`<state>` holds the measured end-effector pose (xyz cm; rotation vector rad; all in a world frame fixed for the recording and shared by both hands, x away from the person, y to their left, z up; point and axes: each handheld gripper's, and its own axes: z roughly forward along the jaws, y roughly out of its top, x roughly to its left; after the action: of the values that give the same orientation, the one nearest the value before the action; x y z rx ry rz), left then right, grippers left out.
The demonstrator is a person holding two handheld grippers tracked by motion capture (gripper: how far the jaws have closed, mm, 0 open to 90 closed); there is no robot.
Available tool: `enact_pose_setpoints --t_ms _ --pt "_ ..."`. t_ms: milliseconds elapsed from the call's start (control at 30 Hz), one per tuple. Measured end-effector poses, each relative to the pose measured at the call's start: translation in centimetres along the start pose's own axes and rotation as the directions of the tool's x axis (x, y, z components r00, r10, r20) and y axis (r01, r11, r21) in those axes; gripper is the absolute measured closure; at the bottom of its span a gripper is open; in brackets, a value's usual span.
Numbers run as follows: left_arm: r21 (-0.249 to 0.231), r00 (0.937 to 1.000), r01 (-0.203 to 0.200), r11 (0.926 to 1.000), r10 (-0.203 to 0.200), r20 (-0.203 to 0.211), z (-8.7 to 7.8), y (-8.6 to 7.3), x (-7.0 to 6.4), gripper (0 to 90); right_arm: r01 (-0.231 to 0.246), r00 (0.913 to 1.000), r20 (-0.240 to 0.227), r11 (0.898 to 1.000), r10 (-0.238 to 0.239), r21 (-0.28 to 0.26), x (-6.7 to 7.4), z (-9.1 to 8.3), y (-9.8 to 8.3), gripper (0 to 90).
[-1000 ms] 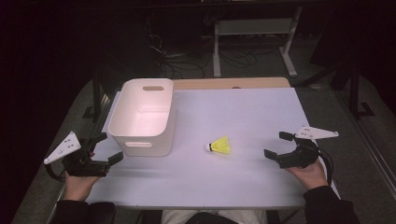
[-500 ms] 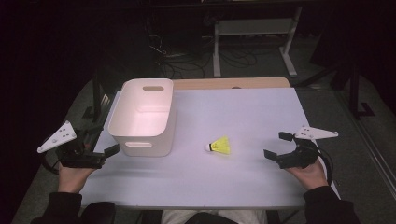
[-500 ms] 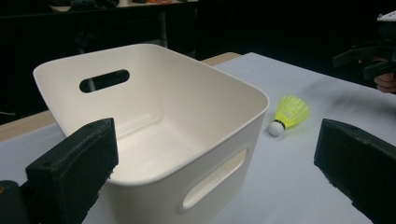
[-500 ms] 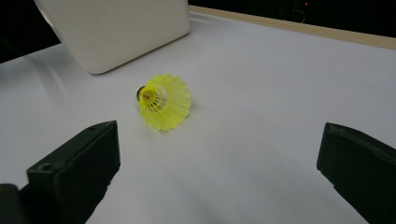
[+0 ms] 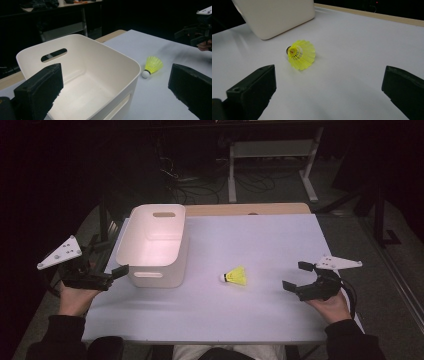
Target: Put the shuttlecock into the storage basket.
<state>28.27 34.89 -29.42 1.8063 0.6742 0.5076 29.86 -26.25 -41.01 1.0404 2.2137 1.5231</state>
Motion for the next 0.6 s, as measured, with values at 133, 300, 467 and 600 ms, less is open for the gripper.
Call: enact_pose_setpoints --t_ms 133,300,467,600 --pt "0.019 0.9997 -0.016 0.9997 0.016 0.020 0.7 0.7 -0.2 0.0 0.001 1.0000 -0.001 1.000 -0.001 0.005 0.0 0.1 0.0 0.0" --pt "0.032 0.9986 -0.029 0.9991 0.027 0.045 1.4 1.7 -0.4 0.0 0.002 1.0000 -0.002 1.000 -0.002 0.008 0.0 0.1 0.0 0.0" --pt "0.055 0.9970 -0.043 0.9976 0.040 0.066 2.1 2.7 -0.5 0.0 0.003 1.0000 -0.005 1.000 -0.003 0.008 0.1 0.1 0.0 0.0" --pt "0.070 0.9957 -0.055 0.9960 0.050 0.078 2.7 3.4 -0.5 0.0 0.003 1.0000 -0.006 1.000 -0.003 0.008 0.1 0.1 0.0 0.0"
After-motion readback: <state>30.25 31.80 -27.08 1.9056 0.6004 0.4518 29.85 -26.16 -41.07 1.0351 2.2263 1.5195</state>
